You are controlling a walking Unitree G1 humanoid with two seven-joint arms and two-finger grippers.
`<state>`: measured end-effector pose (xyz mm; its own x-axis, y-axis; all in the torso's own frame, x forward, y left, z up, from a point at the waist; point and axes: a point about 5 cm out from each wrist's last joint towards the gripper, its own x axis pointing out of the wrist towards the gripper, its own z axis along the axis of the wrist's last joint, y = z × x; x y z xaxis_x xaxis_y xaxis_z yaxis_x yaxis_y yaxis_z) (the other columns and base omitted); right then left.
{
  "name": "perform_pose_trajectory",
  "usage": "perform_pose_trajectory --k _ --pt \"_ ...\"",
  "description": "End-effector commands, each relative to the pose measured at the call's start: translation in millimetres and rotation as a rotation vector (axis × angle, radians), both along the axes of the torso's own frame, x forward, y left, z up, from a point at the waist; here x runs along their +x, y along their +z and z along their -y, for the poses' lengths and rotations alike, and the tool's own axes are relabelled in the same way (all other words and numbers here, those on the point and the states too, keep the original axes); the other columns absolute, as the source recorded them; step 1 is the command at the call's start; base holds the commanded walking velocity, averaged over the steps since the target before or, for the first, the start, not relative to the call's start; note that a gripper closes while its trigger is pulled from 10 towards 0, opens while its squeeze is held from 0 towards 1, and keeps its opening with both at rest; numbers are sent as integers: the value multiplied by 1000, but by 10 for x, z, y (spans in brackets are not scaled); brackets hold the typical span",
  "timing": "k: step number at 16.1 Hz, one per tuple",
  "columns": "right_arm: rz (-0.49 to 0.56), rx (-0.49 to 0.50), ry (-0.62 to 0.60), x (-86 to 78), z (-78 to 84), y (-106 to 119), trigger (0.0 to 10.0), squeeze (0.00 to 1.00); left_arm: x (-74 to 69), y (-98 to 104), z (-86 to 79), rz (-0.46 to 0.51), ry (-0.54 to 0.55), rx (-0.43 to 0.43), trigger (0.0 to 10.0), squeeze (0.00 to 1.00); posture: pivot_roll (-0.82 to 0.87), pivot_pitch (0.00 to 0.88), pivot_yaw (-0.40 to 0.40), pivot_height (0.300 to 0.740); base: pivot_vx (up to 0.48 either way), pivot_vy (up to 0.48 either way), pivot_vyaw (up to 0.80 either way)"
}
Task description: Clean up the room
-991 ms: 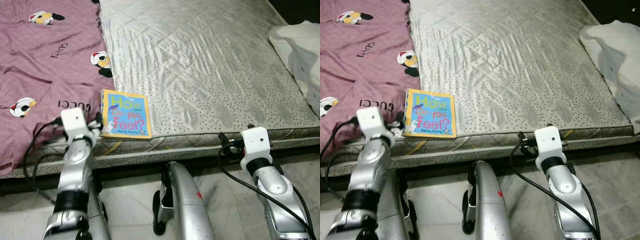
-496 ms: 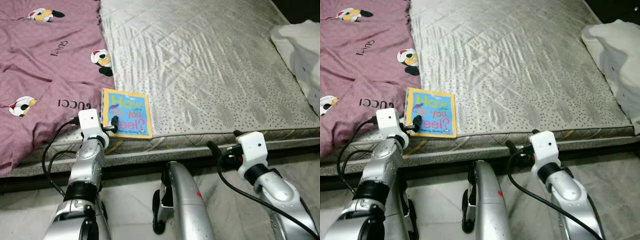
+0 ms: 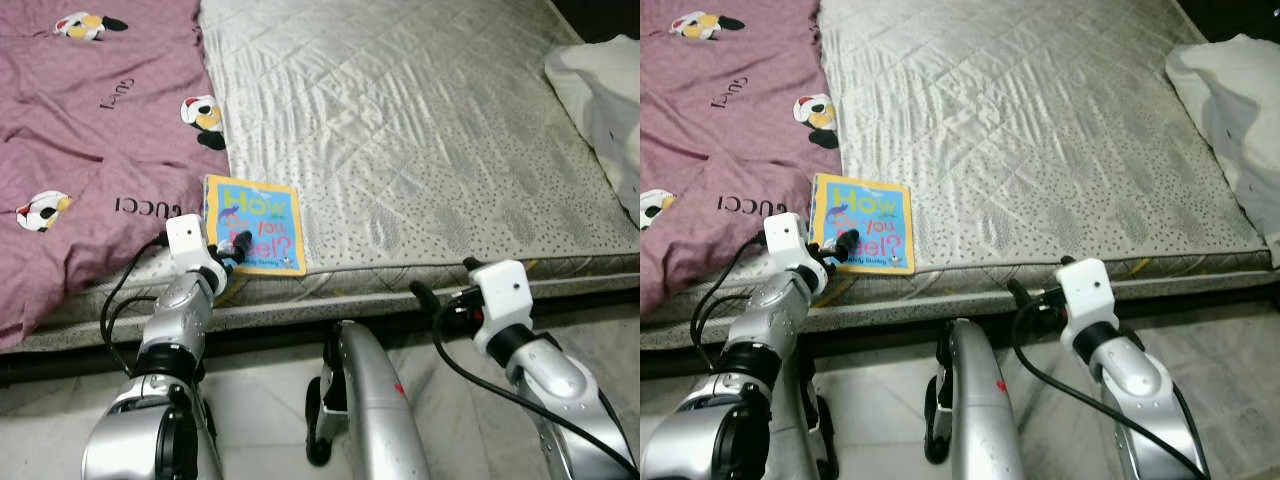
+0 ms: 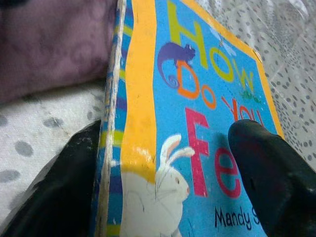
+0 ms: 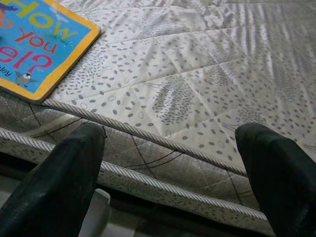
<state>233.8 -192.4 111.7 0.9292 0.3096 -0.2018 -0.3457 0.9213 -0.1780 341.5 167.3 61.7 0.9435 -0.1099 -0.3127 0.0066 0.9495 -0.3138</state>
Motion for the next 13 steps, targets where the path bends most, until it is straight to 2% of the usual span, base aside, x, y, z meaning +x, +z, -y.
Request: perform_pose_trajectory --k 1,9,11,13 --pt "-20 -16 -14 -7 60 -54 10000 0 -16 -60 68 -32 -31 -35 0 0 -194 223 -193 561 0 0 0" --pt "10 19 -17 90 -11 -68 10000 0 29 -28 109 1 -82 -89 0 0 -162 194 -178 561 0 0 0" --pt "9 76 23 127 -96 -53 10000 0 31 -16 114 14 -94 -96 0 0 -143 181 -166 561 0 0 0" --pt "19 87 28 153 -151 -39 10000 0 25 -24 90 15 -92 -85 0 0 -129 171 -153 561 0 0 0"
